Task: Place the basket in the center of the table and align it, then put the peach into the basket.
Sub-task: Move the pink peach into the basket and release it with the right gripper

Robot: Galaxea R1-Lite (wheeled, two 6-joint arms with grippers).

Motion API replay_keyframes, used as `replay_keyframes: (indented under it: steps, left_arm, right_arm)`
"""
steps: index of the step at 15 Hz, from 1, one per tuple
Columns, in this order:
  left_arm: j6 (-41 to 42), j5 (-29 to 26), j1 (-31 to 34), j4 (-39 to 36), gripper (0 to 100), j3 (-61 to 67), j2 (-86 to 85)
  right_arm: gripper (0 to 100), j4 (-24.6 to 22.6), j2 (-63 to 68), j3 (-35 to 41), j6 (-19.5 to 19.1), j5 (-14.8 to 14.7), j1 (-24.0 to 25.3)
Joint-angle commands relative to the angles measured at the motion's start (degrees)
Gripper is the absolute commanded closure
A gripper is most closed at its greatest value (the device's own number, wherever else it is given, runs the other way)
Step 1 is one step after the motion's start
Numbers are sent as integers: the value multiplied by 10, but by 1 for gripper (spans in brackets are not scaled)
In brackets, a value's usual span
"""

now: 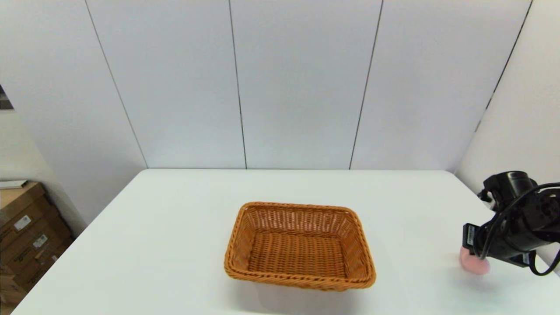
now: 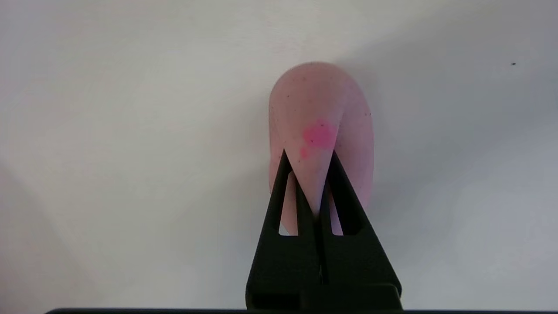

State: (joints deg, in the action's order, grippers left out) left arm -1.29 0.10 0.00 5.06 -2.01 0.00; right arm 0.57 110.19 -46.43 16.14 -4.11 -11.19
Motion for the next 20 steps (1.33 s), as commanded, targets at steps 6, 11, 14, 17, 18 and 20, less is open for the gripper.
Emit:
replay_keyframes:
  steps: [6, 11, 14, 17, 18, 20]
  left_arm:
    - [0, 1, 0, 0, 0, 0, -1]
    - [-1, 1, 0, 0, 0, 0, -1]
    - [-1, 1, 0, 0, 0, -1, -1]
    - [-1, 1, 0, 0, 0, 0, -1]
    - [0, 0, 0, 0, 0, -1, -1]
    - [0, 1, 0, 0, 0, -1, -1]
  right_arm:
    - [100, 116, -196, -82, 4, 114, 187]
    - [100, 119, -142, -147, 8, 113, 337]
    - [100, 120, -74, -179, 8, 112, 384]
    - [100, 119, -23, -205, 10, 111, 425]
    - [100, 119, -10, -210, 9, 111, 435]
    - [0, 117, 6, -212, 8, 108, 453]
